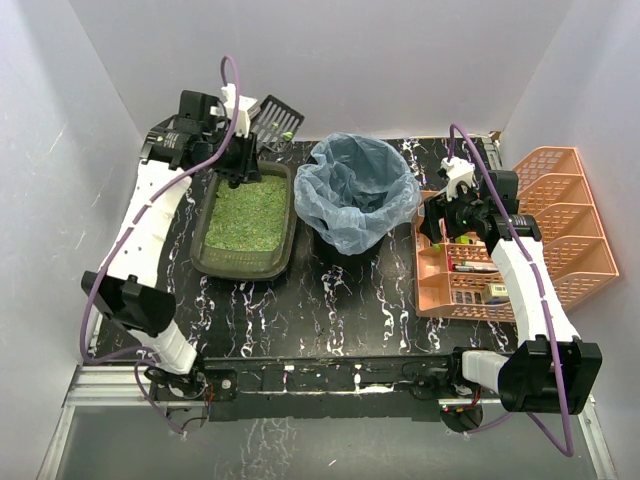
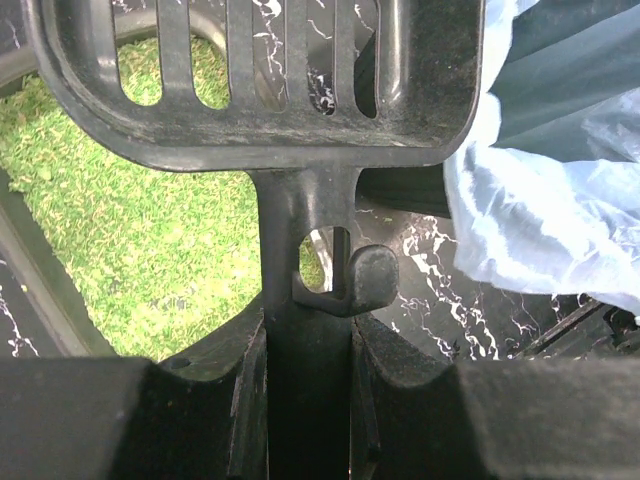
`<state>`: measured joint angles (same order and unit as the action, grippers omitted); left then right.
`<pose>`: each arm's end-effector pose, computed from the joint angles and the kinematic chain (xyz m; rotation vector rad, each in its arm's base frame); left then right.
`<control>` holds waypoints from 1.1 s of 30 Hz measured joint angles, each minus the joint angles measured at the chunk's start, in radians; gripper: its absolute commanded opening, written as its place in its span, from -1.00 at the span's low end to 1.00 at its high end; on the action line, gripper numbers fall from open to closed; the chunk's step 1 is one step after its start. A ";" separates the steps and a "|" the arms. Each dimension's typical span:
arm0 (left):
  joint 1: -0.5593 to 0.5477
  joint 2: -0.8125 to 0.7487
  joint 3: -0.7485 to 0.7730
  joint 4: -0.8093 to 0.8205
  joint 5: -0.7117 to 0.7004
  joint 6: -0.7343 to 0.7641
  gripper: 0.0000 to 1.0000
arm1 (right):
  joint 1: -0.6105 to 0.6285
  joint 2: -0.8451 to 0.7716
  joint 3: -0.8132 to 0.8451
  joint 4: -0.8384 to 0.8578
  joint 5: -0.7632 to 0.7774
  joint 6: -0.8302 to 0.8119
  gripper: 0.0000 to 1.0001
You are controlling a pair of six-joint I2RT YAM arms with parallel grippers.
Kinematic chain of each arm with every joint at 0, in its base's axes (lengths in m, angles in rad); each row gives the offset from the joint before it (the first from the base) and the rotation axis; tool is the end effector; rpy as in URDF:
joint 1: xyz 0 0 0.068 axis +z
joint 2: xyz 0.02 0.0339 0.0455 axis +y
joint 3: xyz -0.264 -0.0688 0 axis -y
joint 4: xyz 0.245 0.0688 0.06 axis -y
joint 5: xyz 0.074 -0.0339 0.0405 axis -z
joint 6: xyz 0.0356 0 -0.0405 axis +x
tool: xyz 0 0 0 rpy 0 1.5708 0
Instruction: Clean the litter box
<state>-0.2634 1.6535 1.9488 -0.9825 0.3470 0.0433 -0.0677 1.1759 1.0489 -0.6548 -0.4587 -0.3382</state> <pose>0.3269 -0.1007 0.4371 0.5282 2.1961 -0.5091 0.2447 -0.0008 0.3110 -0.5235 2.2146 0.3279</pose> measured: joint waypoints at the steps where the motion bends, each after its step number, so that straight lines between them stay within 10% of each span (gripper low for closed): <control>1: -0.013 0.012 0.018 -0.003 -0.008 0.000 -1.00 | 0.000 0.000 0.000 0.000 0.001 0.000 0.47; 20: -0.393 0.140 0.202 -0.013 -0.438 0.127 -1.00 | 0.000 -0.013 0.000 -0.001 0.016 0.000 0.47; 33: -0.631 0.112 -0.061 0.307 -0.918 0.467 -1.00 | 0.000 -0.027 0.000 0.000 0.016 0.000 0.47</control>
<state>-0.8940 1.7653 1.8877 -0.6754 -0.5713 0.5102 -0.0677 1.1488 1.0489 -0.6552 -0.4431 -0.3382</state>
